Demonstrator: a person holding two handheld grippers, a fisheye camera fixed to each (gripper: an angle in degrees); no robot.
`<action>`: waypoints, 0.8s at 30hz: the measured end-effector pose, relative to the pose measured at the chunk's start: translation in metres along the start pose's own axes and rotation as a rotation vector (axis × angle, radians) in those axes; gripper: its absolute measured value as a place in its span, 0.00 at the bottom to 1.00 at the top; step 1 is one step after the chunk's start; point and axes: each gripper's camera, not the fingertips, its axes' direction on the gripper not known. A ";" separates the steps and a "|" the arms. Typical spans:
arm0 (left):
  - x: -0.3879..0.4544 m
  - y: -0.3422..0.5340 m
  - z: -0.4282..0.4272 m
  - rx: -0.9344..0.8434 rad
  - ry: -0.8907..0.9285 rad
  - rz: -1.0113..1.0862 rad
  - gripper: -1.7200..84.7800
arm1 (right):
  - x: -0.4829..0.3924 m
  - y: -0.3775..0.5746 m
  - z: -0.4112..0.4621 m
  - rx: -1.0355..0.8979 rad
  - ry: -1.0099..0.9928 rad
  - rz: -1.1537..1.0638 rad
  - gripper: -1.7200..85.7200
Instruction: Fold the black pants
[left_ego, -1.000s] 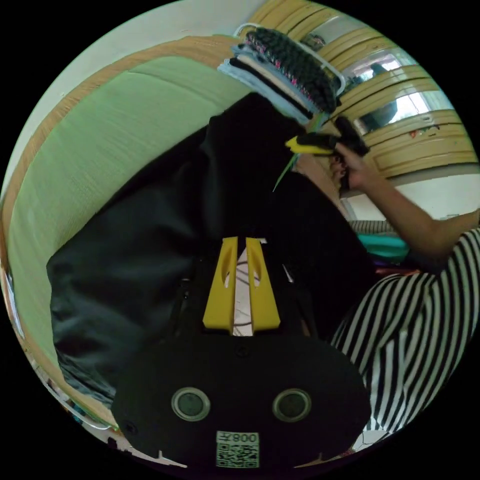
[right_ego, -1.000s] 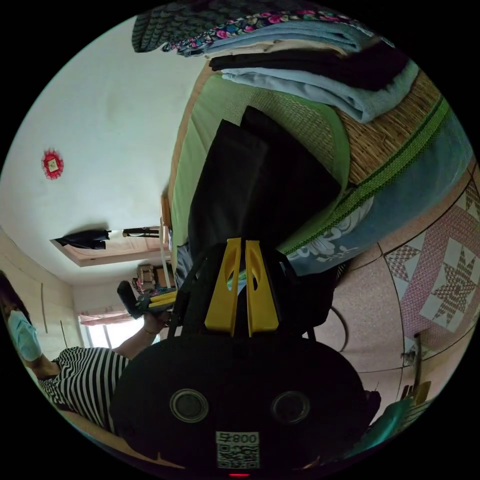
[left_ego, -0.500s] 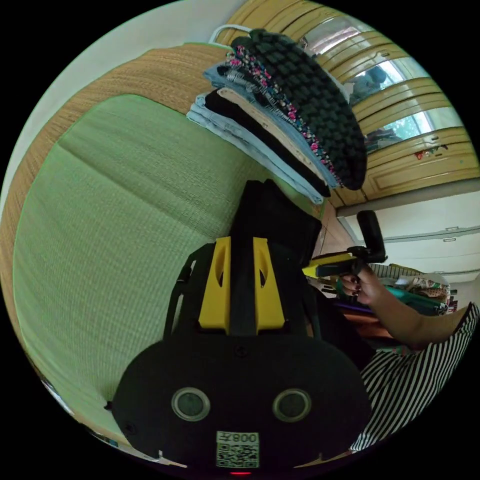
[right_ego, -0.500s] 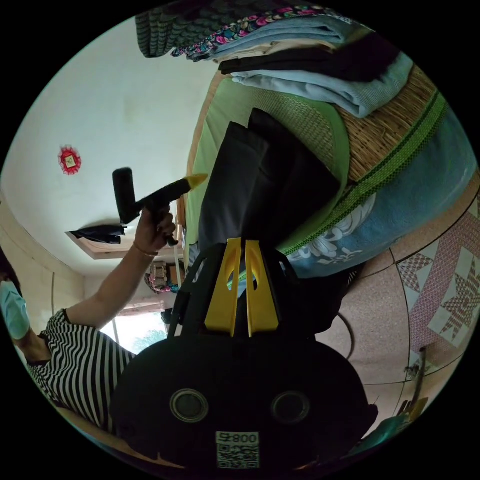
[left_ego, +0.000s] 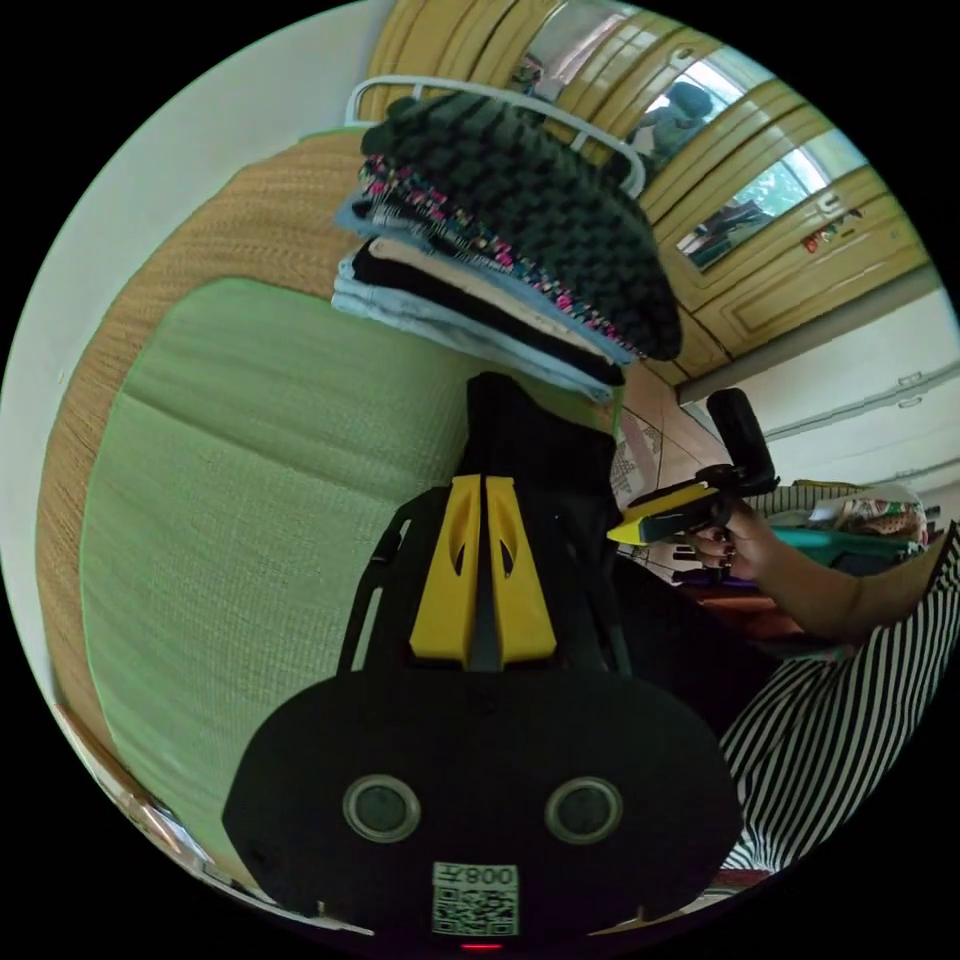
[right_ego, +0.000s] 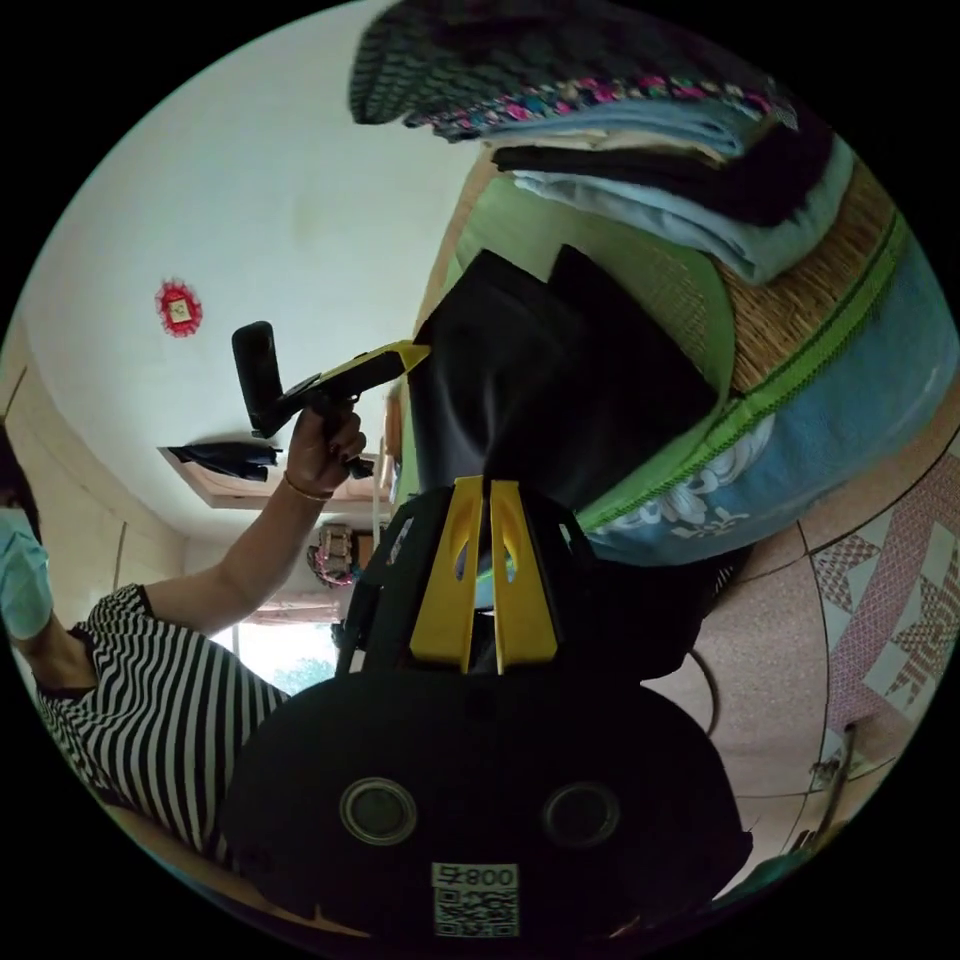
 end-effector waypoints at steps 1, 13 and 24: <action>0.003 0.000 -0.005 0.010 -0.022 0.021 0.03 | -0.008 0.004 -0.004 0.018 0.008 -0.028 0.03; -0.030 -0.016 0.092 -0.150 -0.001 -0.043 0.03 | 0.036 0.018 0.015 0.058 0.141 0.044 0.03; -0.045 -0.041 0.058 -0.153 0.043 -0.027 0.06 | 0.031 0.024 0.016 0.181 0.139 0.017 0.03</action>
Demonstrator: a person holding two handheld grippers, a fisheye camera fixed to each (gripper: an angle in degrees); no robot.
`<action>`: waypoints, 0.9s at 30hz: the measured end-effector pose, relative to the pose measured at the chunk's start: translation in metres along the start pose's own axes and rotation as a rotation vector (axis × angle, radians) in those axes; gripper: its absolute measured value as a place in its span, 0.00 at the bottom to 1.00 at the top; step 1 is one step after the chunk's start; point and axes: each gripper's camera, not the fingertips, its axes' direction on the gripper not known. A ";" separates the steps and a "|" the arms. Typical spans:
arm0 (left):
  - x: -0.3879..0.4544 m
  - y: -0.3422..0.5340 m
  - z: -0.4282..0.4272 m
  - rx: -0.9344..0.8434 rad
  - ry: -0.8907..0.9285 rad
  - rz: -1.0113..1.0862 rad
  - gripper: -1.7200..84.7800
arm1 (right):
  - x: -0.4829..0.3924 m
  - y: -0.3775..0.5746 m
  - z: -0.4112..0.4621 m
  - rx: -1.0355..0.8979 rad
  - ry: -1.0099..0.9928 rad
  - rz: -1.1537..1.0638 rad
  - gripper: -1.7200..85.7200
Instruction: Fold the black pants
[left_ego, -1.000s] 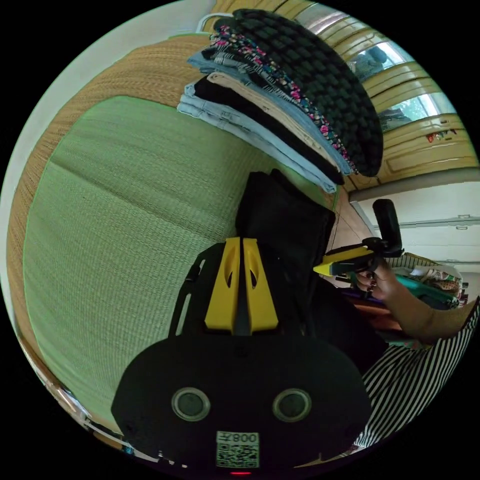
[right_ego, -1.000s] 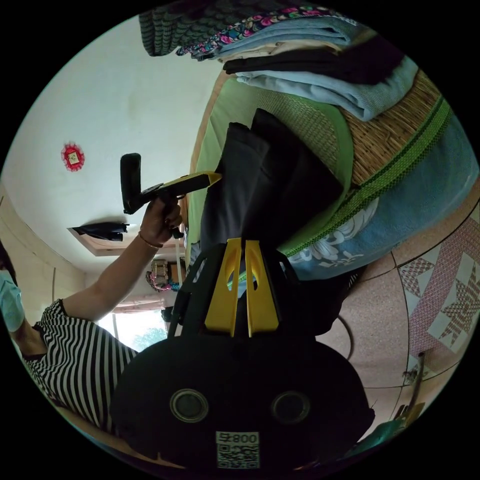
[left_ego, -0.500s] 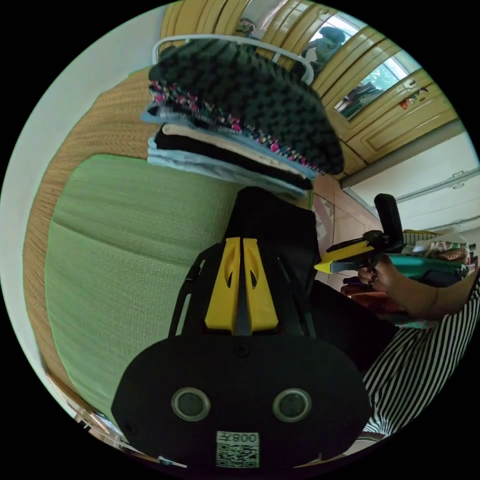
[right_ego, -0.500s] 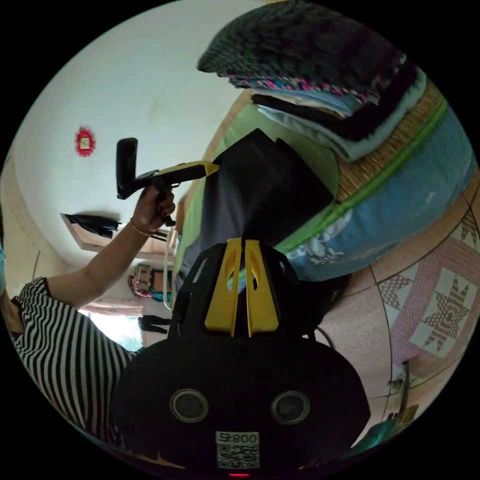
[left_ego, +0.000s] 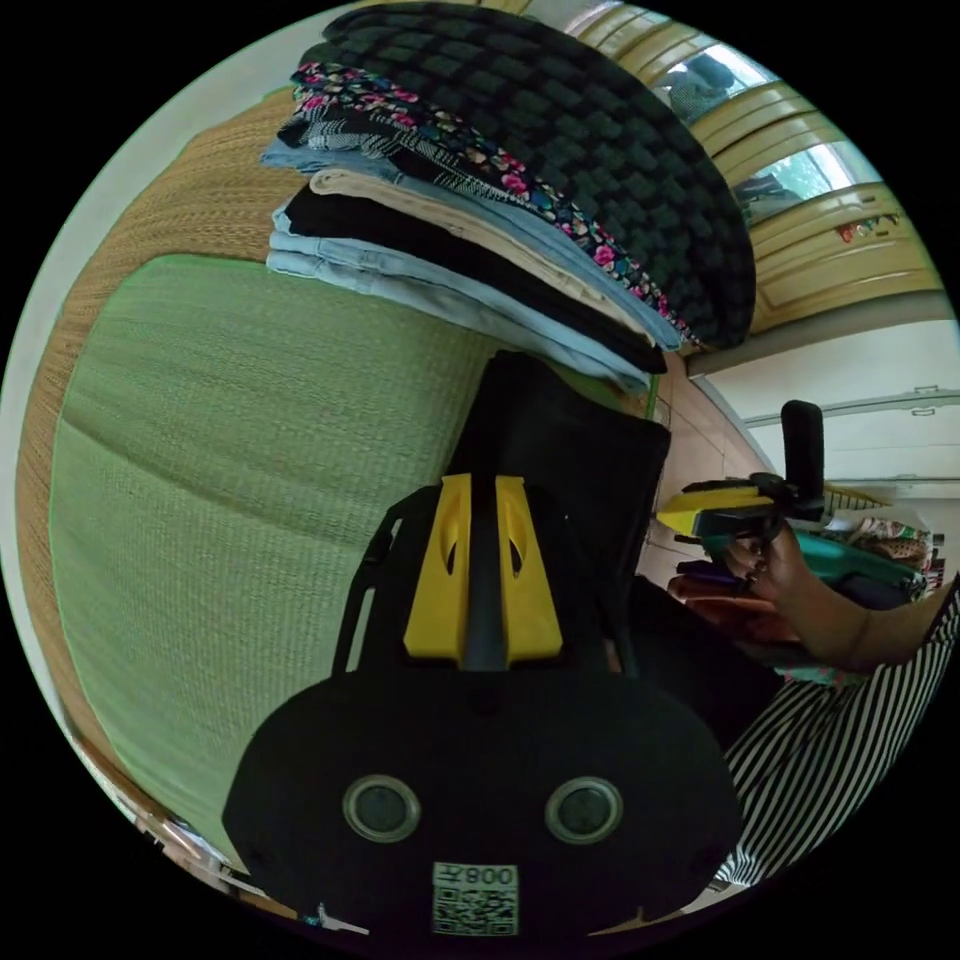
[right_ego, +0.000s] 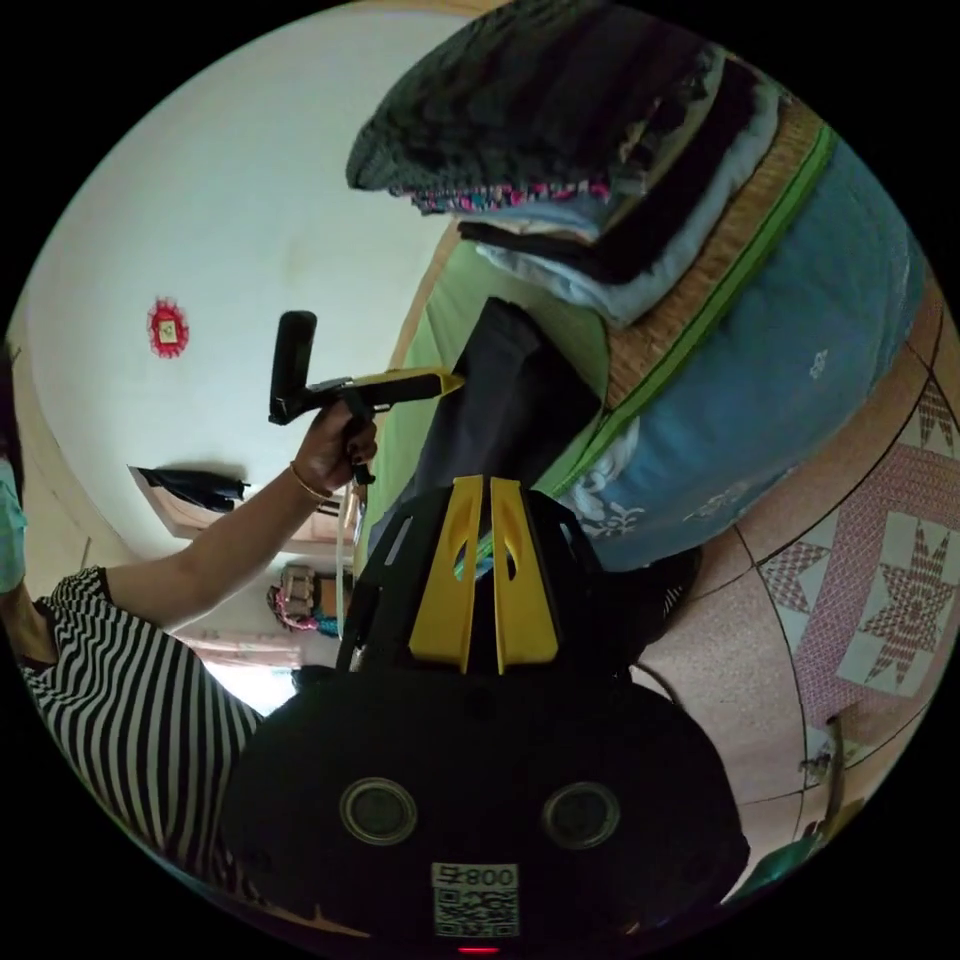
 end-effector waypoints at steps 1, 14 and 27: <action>-0.001 -0.005 -0.005 -0.007 0.011 0.001 0.06 | 0.001 -0.001 -0.002 0.025 0.014 0.015 0.03; 0.002 -0.044 -0.122 -0.007 -0.018 -0.002 0.04 | -0.063 -0.010 0.045 0.078 0.238 -0.149 0.02; -0.031 0.046 -0.355 0.171 -0.036 -0.220 0.05 | -0.055 -0.027 0.127 -0.126 0.423 -0.153 0.02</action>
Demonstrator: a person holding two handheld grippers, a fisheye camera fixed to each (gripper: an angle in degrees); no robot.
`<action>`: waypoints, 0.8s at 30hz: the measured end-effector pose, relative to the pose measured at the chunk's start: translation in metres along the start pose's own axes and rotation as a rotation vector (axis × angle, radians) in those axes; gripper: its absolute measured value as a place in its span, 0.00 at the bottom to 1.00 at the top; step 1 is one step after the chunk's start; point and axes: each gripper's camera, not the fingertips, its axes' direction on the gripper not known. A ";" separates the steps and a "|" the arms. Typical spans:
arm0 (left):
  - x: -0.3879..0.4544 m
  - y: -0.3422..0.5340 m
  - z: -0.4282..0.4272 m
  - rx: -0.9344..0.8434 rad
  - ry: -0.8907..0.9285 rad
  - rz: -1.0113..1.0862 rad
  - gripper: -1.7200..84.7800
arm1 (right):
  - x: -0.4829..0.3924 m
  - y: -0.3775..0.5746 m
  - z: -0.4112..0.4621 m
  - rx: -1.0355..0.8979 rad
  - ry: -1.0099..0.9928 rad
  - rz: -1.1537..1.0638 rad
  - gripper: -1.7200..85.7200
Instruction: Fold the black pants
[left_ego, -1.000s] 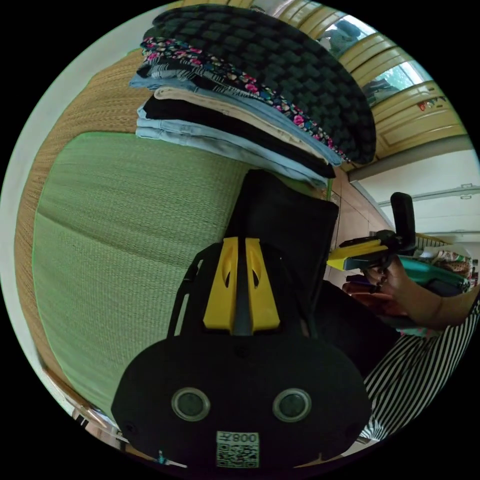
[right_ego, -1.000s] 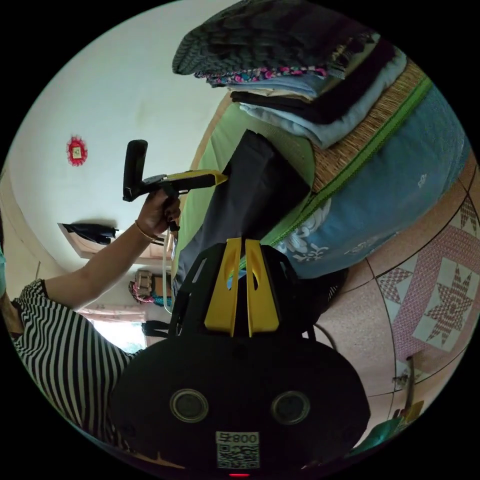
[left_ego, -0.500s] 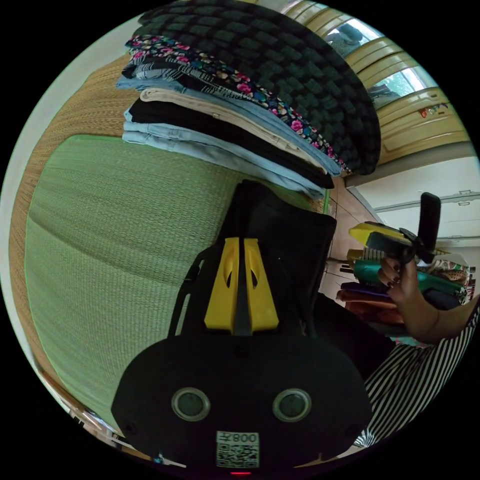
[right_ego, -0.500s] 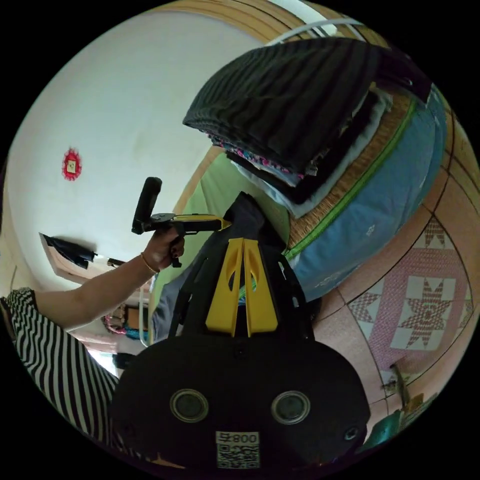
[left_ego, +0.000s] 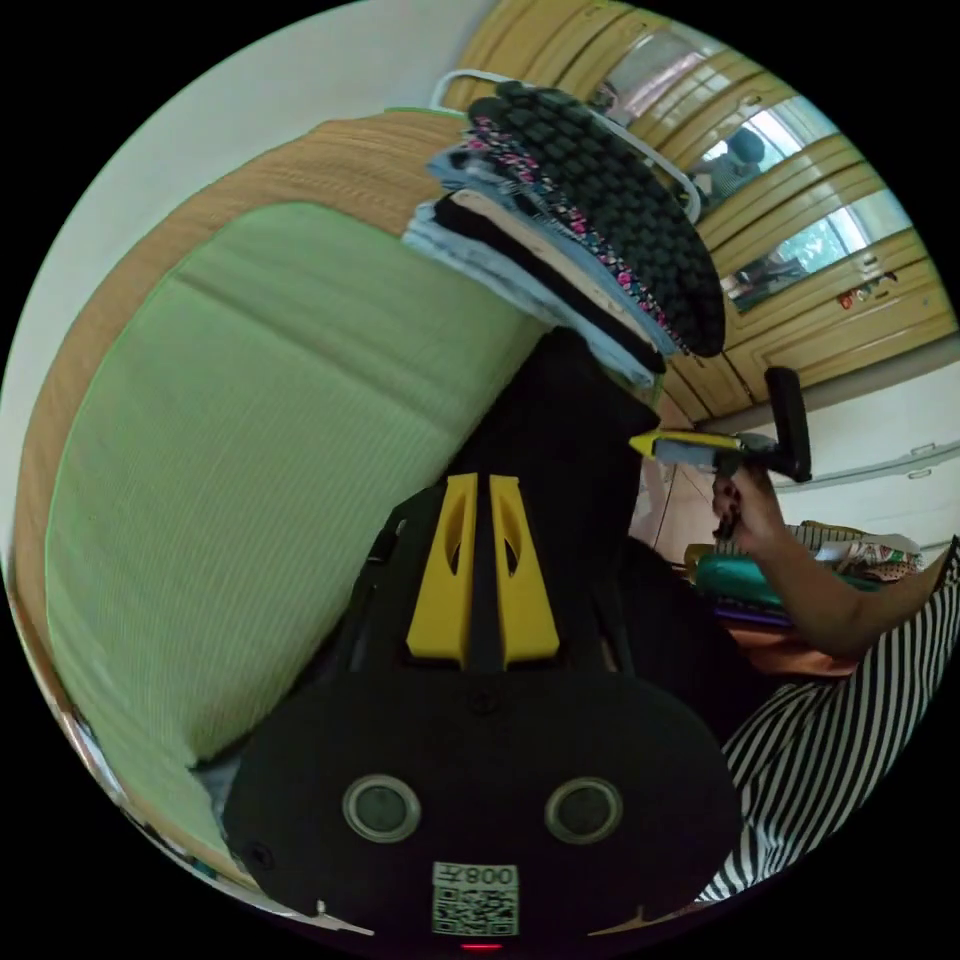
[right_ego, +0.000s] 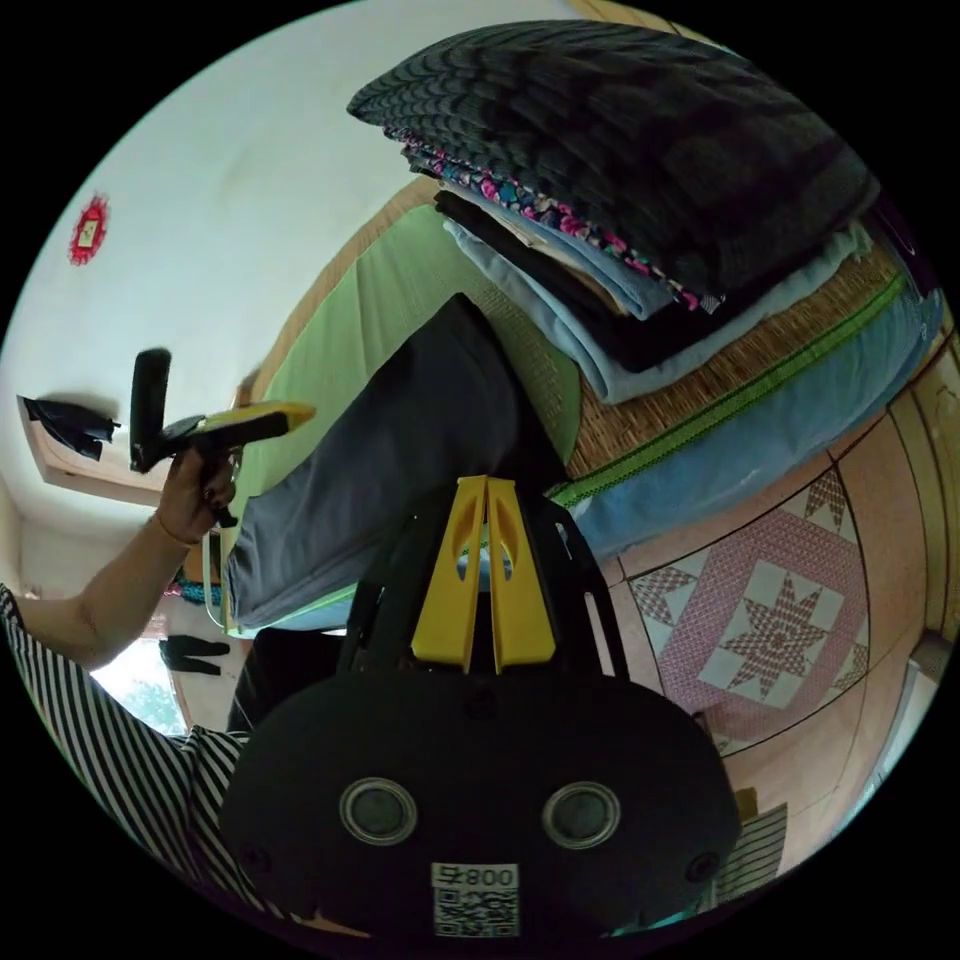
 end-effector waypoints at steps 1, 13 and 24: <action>-0.012 0.018 -0.025 -0.006 -0.017 -0.051 0.05 | -0.006 -0.002 -0.001 0.005 0.015 -0.014 0.02; -0.098 0.100 -0.230 0.054 0.005 -0.547 0.03 | -0.107 -0.062 0.079 -0.195 -0.012 -0.315 0.02; -0.155 0.099 -0.449 0.206 -0.184 -0.638 0.12 | -0.301 -0.095 0.194 -0.401 -0.301 -0.792 0.06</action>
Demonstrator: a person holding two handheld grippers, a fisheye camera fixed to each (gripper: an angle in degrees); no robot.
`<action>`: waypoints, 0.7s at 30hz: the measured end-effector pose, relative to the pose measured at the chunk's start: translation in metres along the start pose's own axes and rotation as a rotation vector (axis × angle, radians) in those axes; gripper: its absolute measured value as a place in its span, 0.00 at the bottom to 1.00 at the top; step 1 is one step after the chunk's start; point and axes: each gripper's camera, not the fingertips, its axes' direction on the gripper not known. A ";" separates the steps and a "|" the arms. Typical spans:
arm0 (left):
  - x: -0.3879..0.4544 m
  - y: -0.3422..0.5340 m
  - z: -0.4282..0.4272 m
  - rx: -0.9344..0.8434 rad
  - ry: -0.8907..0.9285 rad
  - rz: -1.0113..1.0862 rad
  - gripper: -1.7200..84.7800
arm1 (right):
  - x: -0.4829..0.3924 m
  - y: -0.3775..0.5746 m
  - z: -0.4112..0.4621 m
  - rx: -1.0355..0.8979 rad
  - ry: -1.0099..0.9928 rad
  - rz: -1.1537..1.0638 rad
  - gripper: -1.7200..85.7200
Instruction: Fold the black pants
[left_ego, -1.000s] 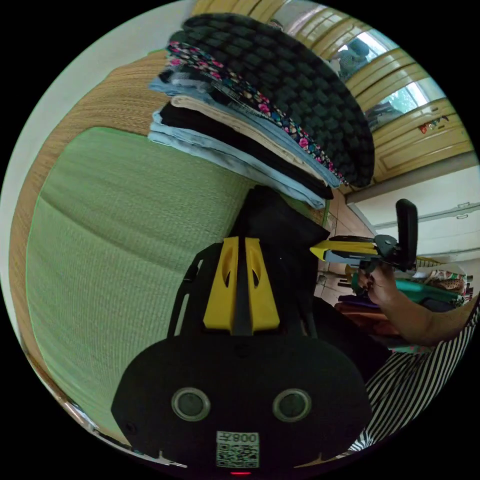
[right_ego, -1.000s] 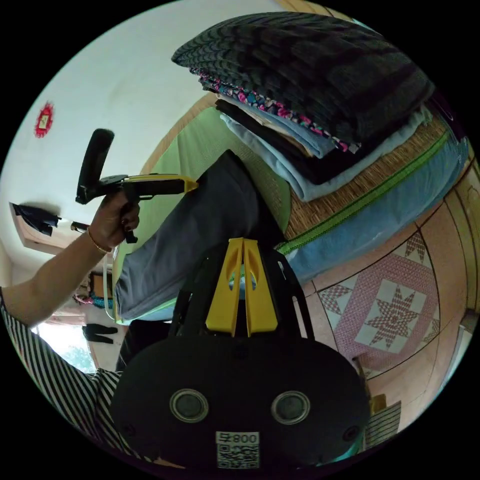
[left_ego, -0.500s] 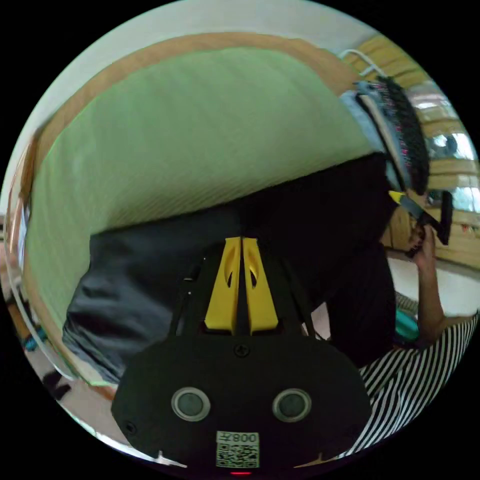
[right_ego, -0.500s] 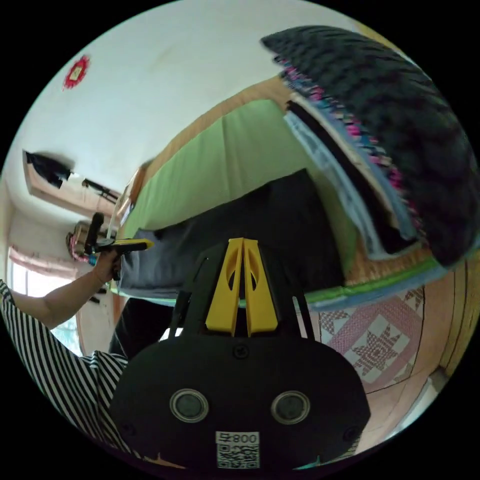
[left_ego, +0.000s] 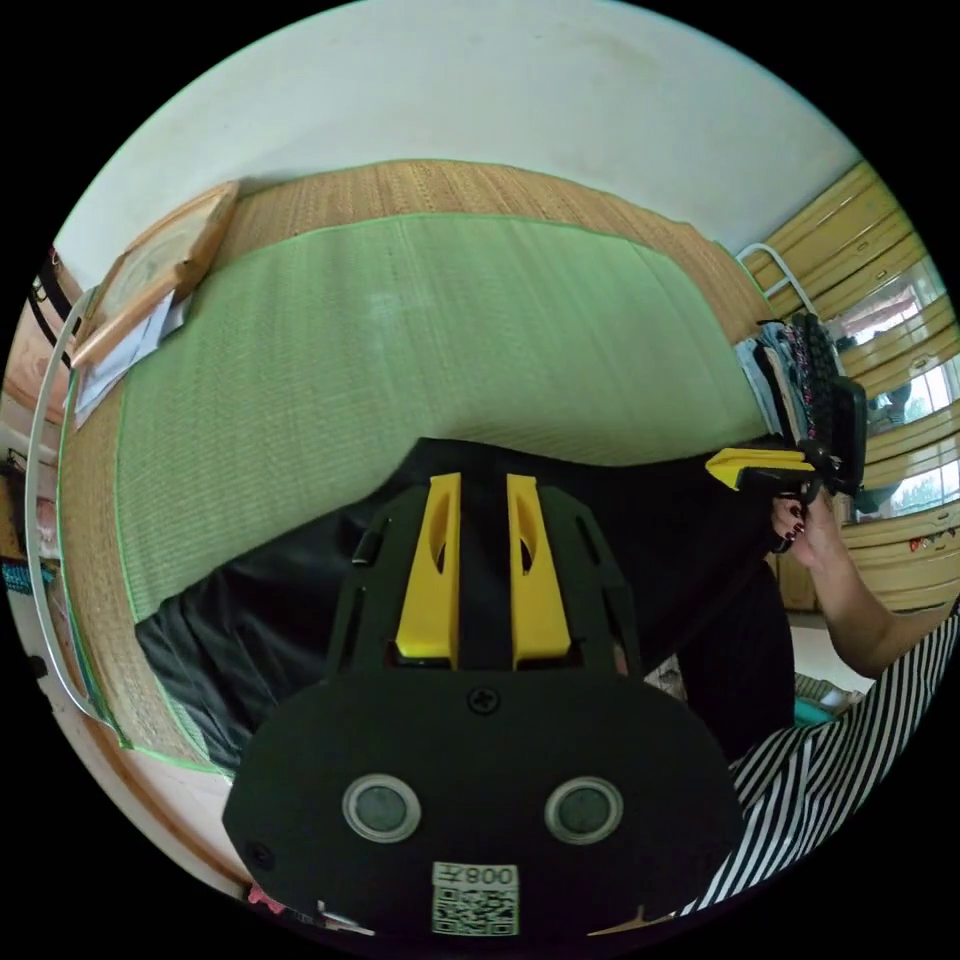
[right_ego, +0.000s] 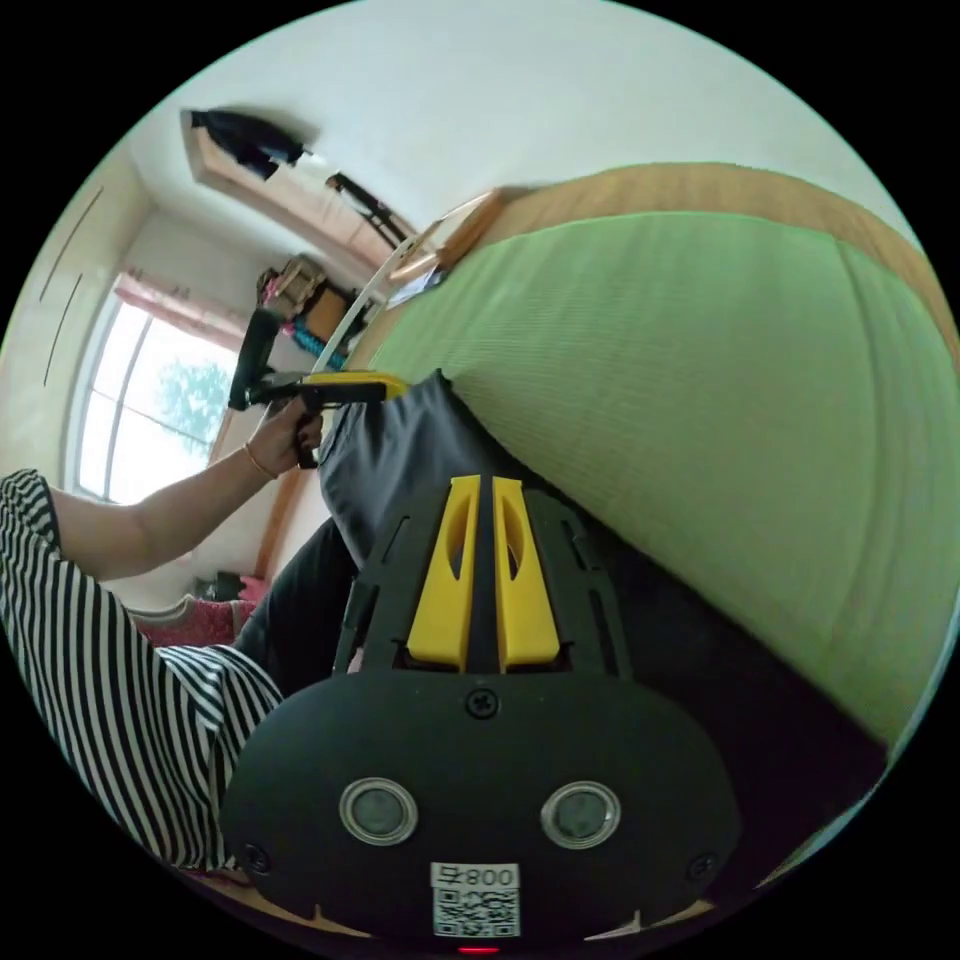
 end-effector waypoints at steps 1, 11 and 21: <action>-0.006 -0.015 -0.010 -0.025 0.002 0.004 0.12 | -0.004 -0.024 0.018 -0.037 -0.013 -0.046 0.07; -0.022 -0.069 -0.122 -0.051 0.155 0.018 0.13 | -0.007 -0.132 0.143 -0.259 -0.158 -0.151 0.09; 0.003 -0.136 -0.217 -0.050 0.387 0.085 0.13 | -0.032 -0.107 0.149 -0.190 -0.113 -0.261 0.05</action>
